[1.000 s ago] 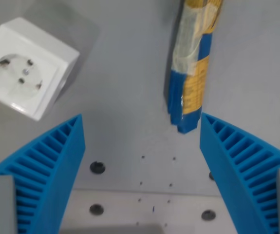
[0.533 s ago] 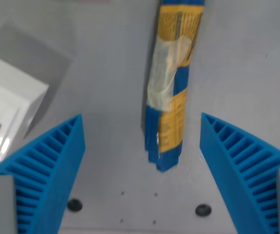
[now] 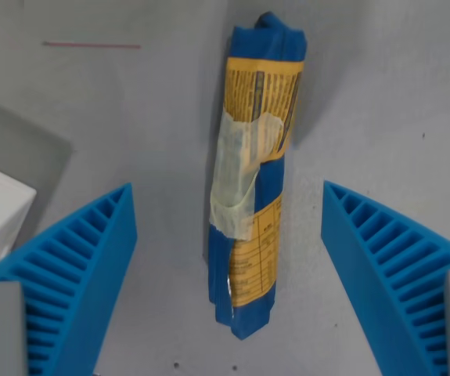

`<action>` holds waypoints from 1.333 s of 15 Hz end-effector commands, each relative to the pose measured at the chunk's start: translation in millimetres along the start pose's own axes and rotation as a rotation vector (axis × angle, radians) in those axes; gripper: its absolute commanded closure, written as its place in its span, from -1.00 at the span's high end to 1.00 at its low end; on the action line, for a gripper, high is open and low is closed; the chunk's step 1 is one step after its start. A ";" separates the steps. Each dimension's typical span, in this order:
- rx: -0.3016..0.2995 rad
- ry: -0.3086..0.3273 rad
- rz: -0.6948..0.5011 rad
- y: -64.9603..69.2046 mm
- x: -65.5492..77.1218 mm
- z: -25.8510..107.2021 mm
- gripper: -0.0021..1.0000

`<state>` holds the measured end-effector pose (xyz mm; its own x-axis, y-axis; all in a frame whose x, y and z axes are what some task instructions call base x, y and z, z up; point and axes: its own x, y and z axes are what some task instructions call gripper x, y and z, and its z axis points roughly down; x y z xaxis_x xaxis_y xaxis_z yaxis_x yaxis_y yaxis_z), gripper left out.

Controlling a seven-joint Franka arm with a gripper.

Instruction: Pick up the blue bag

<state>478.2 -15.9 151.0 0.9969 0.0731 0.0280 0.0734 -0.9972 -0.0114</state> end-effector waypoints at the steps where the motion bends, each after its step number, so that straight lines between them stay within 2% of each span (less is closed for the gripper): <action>1: -0.026 0.011 -0.019 4.7 2.9 -1.1 1.00; 7: -0.031 0.030 -0.018 5.3 1.8 28.9 1.00; 8: -0.033 0.030 -0.017 5.6 0.7 34.0 -1.00; 20: -0.033 0.030 -0.017 5.6 0.7 34.0 -1.00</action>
<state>479.1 -18.0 114.8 0.9967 0.0762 0.0288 0.0766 -0.9970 -0.0147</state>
